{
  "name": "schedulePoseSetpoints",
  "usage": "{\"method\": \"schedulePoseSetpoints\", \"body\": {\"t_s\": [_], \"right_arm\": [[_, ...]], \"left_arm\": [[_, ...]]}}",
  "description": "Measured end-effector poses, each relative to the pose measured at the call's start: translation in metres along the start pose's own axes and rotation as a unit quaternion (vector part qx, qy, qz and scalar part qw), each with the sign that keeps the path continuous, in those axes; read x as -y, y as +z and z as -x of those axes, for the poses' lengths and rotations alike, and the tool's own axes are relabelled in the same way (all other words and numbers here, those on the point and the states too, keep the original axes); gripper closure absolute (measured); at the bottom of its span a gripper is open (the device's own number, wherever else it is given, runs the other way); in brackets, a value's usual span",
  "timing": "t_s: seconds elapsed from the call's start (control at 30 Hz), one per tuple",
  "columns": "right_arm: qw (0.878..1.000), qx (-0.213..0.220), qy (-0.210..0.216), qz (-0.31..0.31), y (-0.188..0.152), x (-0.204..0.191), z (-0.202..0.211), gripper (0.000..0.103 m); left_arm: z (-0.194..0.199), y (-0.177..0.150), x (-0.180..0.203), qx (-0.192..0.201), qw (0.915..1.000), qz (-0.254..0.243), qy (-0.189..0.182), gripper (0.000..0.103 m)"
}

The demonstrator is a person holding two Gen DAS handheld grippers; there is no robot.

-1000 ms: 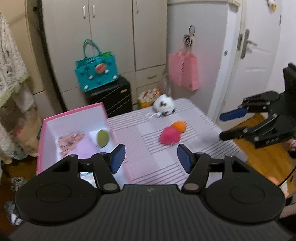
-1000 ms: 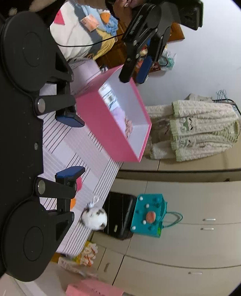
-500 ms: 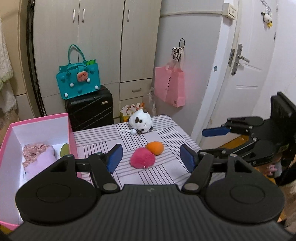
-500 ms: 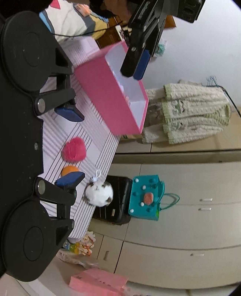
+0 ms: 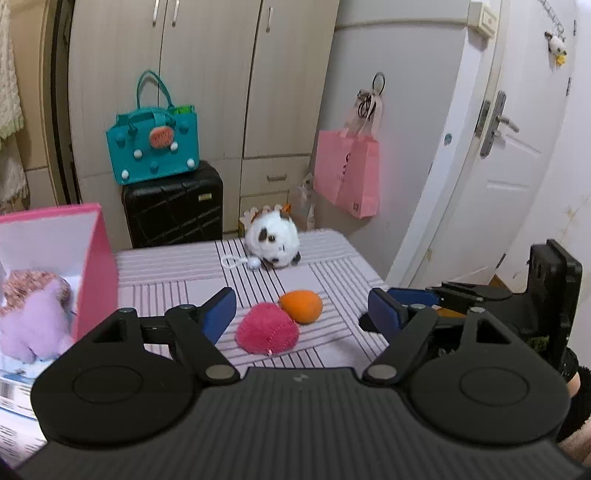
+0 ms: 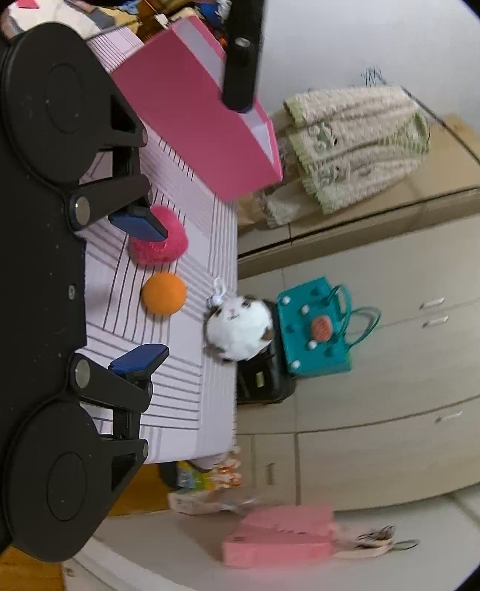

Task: Organize soft objects
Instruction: 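Move both grippers toward the pink fluffy ball and orange ball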

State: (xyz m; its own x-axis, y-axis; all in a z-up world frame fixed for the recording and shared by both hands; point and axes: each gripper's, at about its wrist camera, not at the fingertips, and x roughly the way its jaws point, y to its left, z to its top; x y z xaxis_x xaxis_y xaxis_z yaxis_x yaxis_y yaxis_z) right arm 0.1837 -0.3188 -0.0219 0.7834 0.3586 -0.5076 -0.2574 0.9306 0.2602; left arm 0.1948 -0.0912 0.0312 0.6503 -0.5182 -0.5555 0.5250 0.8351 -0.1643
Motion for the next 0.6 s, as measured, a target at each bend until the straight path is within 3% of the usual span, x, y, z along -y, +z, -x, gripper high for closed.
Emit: {"method": "schedulePoseSetpoints", "body": {"t_s": [0.27, 0.5, 0.6], "right_arm": [[0.999, -0.022, -0.008, -0.038, -0.005, 0.014, -0.029, 0.036], [0.999, -0.032, -0.031, -0.01, 0.005, 0.001, -0.043, 0.037], [0.998, -0.034, -0.05, -0.015, 0.007, 0.002, -0.049, 0.037]], "left_arm": [[-0.056, -0.028, -0.004, -0.033, 0.9984, 0.021, 0.04, 0.025], [-0.092, -0.043, -0.007, -0.023, 0.9957, 0.005, 0.09, 0.025], [-0.098, -0.045, -0.013, -0.018, 0.9964, 0.017, 0.081, 0.025]]}}
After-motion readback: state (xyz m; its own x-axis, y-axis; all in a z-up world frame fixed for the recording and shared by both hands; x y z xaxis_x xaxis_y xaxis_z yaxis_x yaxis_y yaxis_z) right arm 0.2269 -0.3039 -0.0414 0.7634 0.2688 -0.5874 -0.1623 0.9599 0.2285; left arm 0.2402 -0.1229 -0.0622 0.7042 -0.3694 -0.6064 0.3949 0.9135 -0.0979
